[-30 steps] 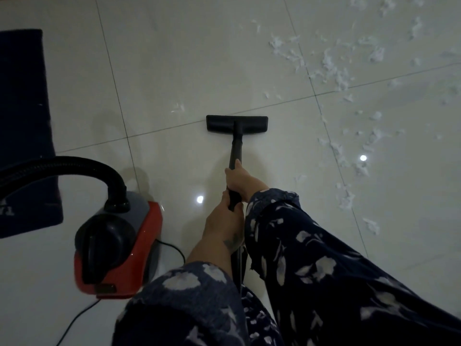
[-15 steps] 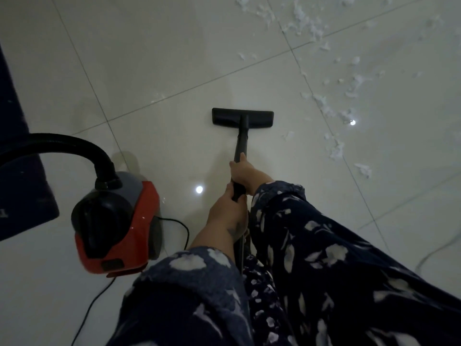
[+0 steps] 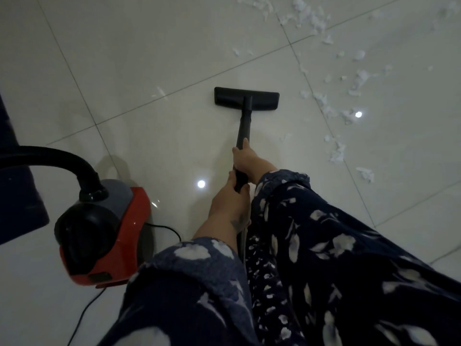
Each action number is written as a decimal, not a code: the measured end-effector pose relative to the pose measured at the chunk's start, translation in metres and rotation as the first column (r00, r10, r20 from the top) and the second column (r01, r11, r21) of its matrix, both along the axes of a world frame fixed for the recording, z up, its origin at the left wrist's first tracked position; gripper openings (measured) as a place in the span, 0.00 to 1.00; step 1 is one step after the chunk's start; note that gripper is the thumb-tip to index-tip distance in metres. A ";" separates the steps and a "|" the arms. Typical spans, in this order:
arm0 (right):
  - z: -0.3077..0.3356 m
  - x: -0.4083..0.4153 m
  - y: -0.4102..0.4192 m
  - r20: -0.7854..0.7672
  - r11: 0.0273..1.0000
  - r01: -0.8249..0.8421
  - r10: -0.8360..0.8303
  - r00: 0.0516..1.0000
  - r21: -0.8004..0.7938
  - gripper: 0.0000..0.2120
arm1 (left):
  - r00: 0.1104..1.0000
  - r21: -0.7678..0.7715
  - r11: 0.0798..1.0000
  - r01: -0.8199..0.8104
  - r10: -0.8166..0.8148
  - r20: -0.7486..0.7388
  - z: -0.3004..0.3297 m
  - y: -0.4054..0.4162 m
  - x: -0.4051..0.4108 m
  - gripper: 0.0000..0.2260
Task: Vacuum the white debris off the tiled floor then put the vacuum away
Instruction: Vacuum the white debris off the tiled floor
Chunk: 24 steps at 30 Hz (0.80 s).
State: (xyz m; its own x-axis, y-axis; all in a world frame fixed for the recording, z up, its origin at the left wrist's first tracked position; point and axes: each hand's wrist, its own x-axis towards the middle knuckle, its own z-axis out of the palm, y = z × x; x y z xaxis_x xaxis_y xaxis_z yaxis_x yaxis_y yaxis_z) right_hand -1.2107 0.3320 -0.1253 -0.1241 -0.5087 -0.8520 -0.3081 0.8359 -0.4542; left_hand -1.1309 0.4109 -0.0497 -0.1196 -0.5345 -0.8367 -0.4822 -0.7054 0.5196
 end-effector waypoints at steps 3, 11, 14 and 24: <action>0.003 -0.016 -0.023 -0.001 1.000 -0.009 0.009 1.000 0.001 0.27 | 0.999 0.003 1.000 -0.028 0.028 0.019 0.003 -0.021 -0.018 0.26; 0.010 -0.055 -0.115 0.003 0.994 -0.106 0.106 0.994 0.018 0.27 | 0.992 0.043 0.992 -0.122 0.122 0.003 0.009 -0.107 -0.062 0.26; 0.011 -0.060 -0.147 0.005 0.993 -0.117 0.117 0.993 0.014 0.27 | 0.990 0.037 0.989 -0.140 0.140 0.004 0.007 -0.139 -0.070 0.26; 0.000 -0.054 -0.256 0.020 0.993 -0.112 0.112 0.993 -0.023 0.27 | 0.986 0.018 0.986 -0.168 0.168 -0.020 -0.002 -0.240 -0.069 0.27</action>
State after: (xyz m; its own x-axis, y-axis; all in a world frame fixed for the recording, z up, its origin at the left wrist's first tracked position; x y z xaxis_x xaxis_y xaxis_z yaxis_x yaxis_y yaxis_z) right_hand -1.2648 0.0763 -0.1249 -0.0474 -0.5371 -0.8422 -0.3895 0.7863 -0.4796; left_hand -1.1998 0.1705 -0.0516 -0.0471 -0.5347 -0.8438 -0.3449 -0.7840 0.5161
